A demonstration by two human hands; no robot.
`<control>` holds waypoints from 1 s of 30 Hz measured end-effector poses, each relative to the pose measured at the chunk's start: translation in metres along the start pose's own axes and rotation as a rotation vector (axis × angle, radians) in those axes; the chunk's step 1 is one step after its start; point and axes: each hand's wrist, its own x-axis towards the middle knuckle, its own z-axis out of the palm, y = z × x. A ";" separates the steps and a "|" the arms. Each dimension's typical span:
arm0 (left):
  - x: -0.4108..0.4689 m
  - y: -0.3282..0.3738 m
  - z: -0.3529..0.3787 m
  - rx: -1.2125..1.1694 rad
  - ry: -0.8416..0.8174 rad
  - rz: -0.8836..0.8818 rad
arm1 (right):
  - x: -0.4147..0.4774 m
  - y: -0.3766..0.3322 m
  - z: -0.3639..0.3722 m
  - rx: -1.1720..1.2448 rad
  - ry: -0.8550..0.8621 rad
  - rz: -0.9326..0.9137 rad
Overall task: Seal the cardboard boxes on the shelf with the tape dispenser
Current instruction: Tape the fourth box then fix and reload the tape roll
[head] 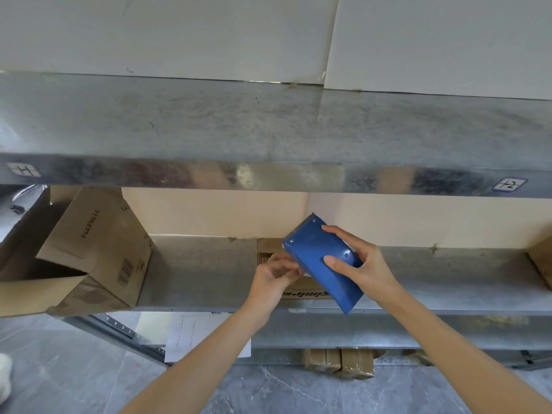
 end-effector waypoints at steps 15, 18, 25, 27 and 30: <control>0.011 0.023 -0.024 -0.244 -0.005 -0.170 | 0.005 -0.018 -0.007 -0.142 -0.244 0.031; 0.017 0.025 -0.027 -0.241 0.080 -0.188 | 0.007 -0.020 -0.006 -0.233 -0.289 0.010; 0.023 0.016 -0.024 -0.295 0.227 -0.268 | 0.007 -0.026 -0.009 -0.371 -0.353 0.021; 0.021 0.015 -0.022 -0.301 0.249 -0.265 | 0.006 -0.024 -0.008 -0.414 -0.360 0.015; 0.018 0.018 -0.019 -0.250 0.247 -0.162 | 0.004 -0.021 -0.007 -0.409 -0.321 0.007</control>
